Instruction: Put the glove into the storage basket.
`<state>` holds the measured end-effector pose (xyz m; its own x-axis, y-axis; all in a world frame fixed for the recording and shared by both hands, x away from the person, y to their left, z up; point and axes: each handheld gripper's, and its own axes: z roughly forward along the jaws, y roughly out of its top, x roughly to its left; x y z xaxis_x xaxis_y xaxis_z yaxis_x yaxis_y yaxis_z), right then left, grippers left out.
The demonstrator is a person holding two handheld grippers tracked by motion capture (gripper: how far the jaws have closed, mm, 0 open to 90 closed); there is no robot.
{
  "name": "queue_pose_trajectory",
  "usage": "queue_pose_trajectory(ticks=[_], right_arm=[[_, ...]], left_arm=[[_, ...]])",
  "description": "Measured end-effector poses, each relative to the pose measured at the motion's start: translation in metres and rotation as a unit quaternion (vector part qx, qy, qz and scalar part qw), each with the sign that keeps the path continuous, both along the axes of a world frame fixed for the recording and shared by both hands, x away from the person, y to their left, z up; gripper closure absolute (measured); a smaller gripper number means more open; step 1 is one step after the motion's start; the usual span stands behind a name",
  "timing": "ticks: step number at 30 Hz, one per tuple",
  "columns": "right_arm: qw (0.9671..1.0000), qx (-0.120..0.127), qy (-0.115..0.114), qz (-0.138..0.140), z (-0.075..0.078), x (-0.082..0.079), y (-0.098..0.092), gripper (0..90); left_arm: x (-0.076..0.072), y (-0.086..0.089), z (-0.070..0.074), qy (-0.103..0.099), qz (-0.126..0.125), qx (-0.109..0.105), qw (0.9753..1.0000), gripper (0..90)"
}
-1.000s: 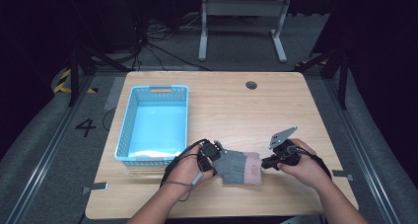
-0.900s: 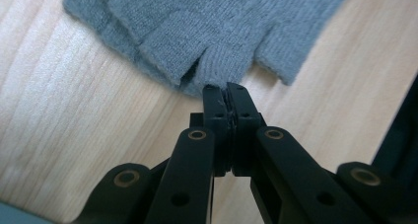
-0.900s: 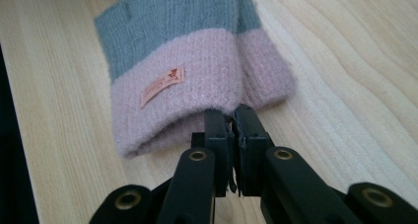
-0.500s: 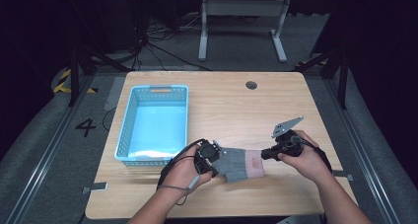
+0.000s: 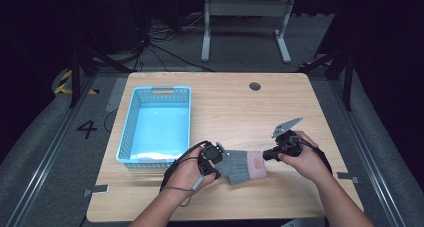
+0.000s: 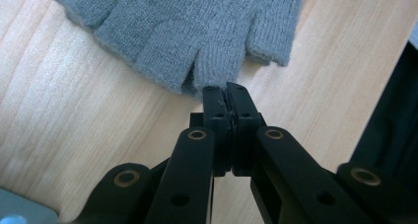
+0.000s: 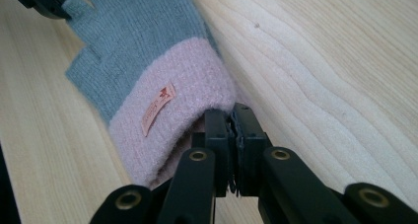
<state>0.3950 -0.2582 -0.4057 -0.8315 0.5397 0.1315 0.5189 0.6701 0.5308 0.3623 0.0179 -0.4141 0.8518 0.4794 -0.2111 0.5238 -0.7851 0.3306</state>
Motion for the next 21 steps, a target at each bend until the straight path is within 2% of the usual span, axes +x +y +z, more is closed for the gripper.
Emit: queue_pose_trajectory(ticks=[5, 11, 14, 15, 16, 19, 20, 21], right_arm=[[0.9999, -0.01, 0.007, -0.005, -0.011, 0.006, 0.0, 87.2], [0.9998, -0.019, 0.005, -0.007, -0.015, 0.006, 0.001, 85.1], [0.9996, -0.027, -0.005, -0.009, -0.014, 0.006, 0.0, 80.0], [0.9996, -0.025, -0.008, -0.01, -0.013, 0.004, -0.003, 77.7], [0.9996, -0.025, -0.01, -0.009, -0.012, 0.004, -0.005, 77.6], [0.9994, -0.027, -0.017, -0.013, -0.007, 0.001, -0.009, 75.9], [0.9994, -0.027, -0.019, -0.013, -0.006, 0.0, -0.011, 75.5], [0.9994, -0.027, -0.019, -0.013, -0.006, 0.0, -0.011, 75.5]], left_arm=[[0.003, -0.002, -0.008, 0.006, 0.001, 0.002, 1.0, 88.8], [0.005, -0.002, -0.012, 0.009, 0.0, 0.004, 0.9999, 88.0], [0.006, -0.001, -0.012, 0.017, 0.007, 0.005, 0.9998, 79.3], [0.005, 0.0, -0.012, 0.019, 0.009, 0.005, 0.9998, 71.5], [0.005, 0.001, -0.008, 0.015, 0.009, 0.006, 0.9998, 68.2], [0.003, 0.002, -0.005, 0.014, 0.013, -0.001, 0.9998, 64.4], [0.003, 0.003, -0.001, 0.002, 0.012, -0.002, 0.9999, 63.2], [0.003, 0.003, -0.001, 0.002, 0.012, -0.002, 0.9999, 62.4]])
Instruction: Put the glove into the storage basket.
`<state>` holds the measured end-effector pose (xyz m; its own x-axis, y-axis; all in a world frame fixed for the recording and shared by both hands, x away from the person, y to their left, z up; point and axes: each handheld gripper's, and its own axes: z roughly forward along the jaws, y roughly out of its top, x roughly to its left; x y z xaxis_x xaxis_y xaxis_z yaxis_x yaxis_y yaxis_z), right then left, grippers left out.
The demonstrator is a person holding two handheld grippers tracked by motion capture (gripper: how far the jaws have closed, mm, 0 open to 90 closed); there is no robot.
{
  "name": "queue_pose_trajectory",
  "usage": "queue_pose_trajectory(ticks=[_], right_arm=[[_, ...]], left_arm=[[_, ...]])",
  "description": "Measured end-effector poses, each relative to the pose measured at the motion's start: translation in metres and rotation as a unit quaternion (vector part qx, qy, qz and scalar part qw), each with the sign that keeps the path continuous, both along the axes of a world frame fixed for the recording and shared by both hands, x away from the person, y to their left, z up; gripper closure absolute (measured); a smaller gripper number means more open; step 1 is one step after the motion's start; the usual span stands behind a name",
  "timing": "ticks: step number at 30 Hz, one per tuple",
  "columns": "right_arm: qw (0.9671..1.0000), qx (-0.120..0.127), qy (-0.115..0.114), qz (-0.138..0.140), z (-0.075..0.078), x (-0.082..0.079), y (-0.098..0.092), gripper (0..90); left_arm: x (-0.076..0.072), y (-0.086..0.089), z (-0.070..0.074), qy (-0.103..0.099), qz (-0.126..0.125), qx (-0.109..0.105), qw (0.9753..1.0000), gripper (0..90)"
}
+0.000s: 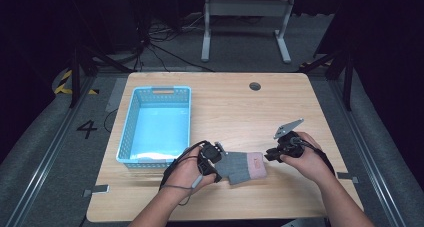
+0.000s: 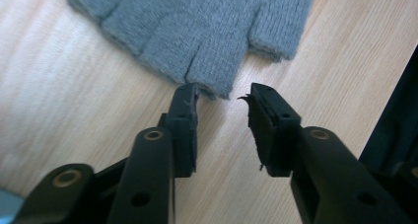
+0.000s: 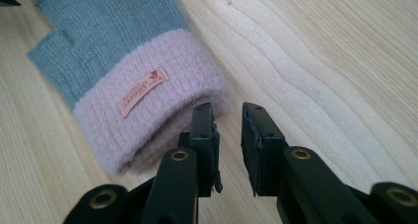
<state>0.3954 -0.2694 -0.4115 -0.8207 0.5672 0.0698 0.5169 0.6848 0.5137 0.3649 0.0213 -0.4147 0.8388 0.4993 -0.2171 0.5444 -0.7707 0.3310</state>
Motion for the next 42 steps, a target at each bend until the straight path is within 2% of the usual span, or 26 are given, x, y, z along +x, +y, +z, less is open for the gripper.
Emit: queue_pose_trajectory(ticks=[5, 6, 11, 14, 17, 19, 23, 24, 25, 27, 30, 34, 36, 37, 42], right_arm=[[0.9999, 0.005, -0.009, -0.009, 0.007, -0.004, -0.008, 73.2], [0.9999, 0.005, -0.008, -0.013, 0.009, -0.006, -0.011, 72.1], [0.9996, 0.009, -0.012, -0.024, 0.015, -0.008, -0.019, 69.8], [0.9995, 0.012, -0.013, -0.027, 0.017, -0.009, -0.022, 68.7], [0.9992, 0.019, -0.013, -0.033, 0.019, -0.01, -0.026, 66.5], [0.999, 0.025, -0.011, -0.036, 0.019, -0.011, -0.029, 65.7], [0.9987, 0.027, -0.011, -0.042, 0.02, -0.012, -0.036, 64.7], [0.9983, 0.03, -0.009, -0.05, 0.02, -0.012, -0.038, 64.1], [0.9982, 0.031, -0.011, -0.05, 0.02, -0.012, -0.039, 63.7], [0.9981, 0.031, -0.009, -0.052, 0.02, -0.013, -0.04, 63.6], [0.9981, 0.033, -0.008, -0.052, 0.02, -0.015, -0.041, 63.0], [0.9975, 0.043, -0.008, -0.056, 0.022, -0.016, -0.044, 61.3], [0.9975, 0.049, -0.006, -0.051, 0.021, -0.016, -0.045, 61.0], [0.9974, 0.049, -0.006, -0.052, 0.021, -0.017, -0.045, 60.6], [0.9976, 0.049, -0.004, -0.048, 0.018, -0.017, -0.045, 59.4]], left_arm=[[-0.003, -0.002, 0.014, -0.019, -0.002, -0.011, 0.9998, 59.7], [-0.004, -0.005, 0.019, -0.029, -0.004, -0.016, 0.9994, 57.8], [-0.001, -0.016, 0.029, -0.046, -0.004, -0.031, 0.9984, 53.4], [0.001, -0.023, 0.03, -0.05, -0.004, -0.033, 0.9982, 52.2], [0.006, -0.032, 0.027, -0.056, -0.002, -0.035, 0.9978, 49.6], [0.01, -0.037, 0.023, -0.053, 0.005, -0.027, 0.9982, 46.7], [0.017, -0.045, 0.015, -0.055, 0.005, -0.038, 0.9978, 43.7], [0.02, -0.05, 0.012, -0.051, -0.003, -0.04, 0.9979, 44.6], [0.02, -0.05, 0.012, -0.051, -0.003, -0.04, 0.9979, 44.8], [0.022, -0.054, 0.008, -0.038, -0.004, -0.046, 0.9982, 44.9], [0.025, -0.058, 0.001, -0.056, -0.019, -0.035, 0.9976, 41.5], [0.026, -0.063, -0.004, -0.068, -0.021, -0.007, 0.9975, 37.0], [0.027, -0.066, -0.007, -0.072, -0.024, 0.0, 0.9971, 34.9], [0.027, -0.068, -0.009, -0.074, -0.025, 0.004, 0.9969, 30.4], [0.028, -0.072, -0.013, -0.077, -0.03, 0.008, 0.9966, 26.6]])
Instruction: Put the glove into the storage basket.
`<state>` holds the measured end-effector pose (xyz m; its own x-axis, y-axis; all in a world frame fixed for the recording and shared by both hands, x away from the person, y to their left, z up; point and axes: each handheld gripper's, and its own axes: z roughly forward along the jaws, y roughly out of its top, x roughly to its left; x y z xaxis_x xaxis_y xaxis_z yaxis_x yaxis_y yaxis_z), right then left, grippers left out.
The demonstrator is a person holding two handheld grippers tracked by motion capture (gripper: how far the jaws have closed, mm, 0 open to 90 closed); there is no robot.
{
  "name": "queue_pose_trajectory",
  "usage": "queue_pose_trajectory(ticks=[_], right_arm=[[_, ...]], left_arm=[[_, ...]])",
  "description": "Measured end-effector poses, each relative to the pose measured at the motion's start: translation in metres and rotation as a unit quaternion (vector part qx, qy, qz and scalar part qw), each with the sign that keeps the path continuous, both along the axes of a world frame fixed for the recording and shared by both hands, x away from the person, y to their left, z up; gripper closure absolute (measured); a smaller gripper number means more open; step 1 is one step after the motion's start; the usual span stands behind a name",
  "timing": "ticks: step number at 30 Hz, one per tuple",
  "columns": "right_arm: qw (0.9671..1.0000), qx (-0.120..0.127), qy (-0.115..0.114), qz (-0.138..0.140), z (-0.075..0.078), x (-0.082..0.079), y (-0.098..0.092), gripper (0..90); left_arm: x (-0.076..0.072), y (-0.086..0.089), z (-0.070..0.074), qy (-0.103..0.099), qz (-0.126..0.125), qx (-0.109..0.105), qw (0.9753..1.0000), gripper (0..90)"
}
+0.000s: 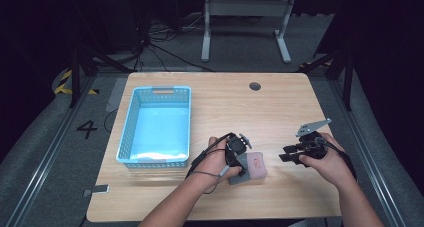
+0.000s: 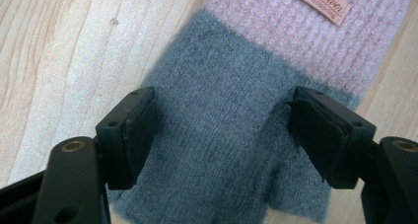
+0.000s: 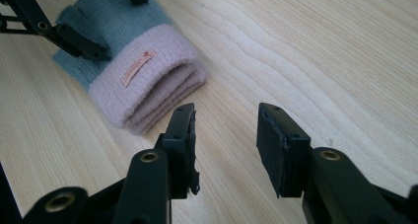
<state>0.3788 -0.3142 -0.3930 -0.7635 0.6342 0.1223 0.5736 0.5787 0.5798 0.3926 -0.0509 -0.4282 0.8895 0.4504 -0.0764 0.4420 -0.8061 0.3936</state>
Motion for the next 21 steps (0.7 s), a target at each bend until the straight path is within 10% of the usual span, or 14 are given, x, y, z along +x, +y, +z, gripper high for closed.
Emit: queue_pose_trajectory(ticks=[14, 21], right_arm=[[1.0, 0.003, 0.001, 0.0, 0.0, 0.0, 0.0, 57.8], [0.9999, 0.011, -0.002, -0.009, 0.003, -0.001, -0.006, 57.7]], left_arm=[[-0.008, -0.007, -0.006, -0.026, -0.002, 0.024, 0.9994, 24.5], [-0.011, -0.011, -0.004, -0.022, -0.009, 0.033, 0.9992, 40.6]])
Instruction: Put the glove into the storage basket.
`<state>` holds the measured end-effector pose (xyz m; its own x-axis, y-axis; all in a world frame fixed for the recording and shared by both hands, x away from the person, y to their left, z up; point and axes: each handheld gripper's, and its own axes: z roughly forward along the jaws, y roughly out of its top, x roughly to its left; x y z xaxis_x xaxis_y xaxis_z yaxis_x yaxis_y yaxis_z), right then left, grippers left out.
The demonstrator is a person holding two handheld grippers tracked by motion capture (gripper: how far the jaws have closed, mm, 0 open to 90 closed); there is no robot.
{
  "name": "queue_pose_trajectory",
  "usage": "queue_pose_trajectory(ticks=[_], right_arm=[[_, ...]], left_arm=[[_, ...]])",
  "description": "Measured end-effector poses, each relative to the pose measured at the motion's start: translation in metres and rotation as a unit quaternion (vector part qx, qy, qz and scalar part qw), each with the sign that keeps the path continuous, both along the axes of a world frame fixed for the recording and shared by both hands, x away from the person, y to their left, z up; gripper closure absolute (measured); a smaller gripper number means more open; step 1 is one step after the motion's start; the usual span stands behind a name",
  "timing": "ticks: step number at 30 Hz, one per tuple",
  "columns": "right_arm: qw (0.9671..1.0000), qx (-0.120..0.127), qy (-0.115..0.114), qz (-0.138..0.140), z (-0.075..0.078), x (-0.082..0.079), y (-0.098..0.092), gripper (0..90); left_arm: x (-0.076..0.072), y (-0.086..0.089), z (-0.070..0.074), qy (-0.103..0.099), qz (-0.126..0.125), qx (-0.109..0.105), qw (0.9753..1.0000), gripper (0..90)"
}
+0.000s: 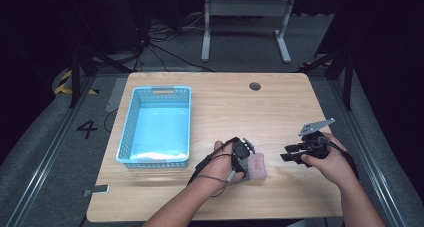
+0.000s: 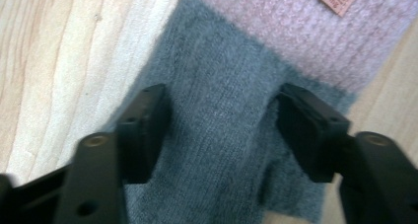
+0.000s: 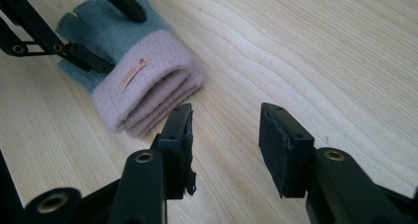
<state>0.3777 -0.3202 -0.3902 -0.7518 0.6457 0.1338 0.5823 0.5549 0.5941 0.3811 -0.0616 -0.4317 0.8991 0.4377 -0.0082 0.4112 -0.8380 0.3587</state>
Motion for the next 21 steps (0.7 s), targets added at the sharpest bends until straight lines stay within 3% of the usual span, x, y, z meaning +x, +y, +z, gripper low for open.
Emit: queue_pose_trajectory(ticks=[4, 7, 21], right_arm=[[1.0, 0.001, 0.0, 0.0, 0.001, 0.0, 0.0, 57.7], [1.0, 0.001, 0.0, 0.002, 0.001, 0.001, 0.0, 57.6], [0.9999, 0.007, -0.006, 0.006, 0.005, 0.013, -0.002, 57.8]], left_arm=[[-0.003, -0.003, 0.002, 0.004, -0.006, 0.005, 1.0, 49.6], [-0.005, -0.004, 0.004, 0.004, -0.011, 0.006, 0.9999, 64.4], [-0.008, 0.001, 0.018, 0.018, -0.011, -0.013, 0.9997, 71.8]])
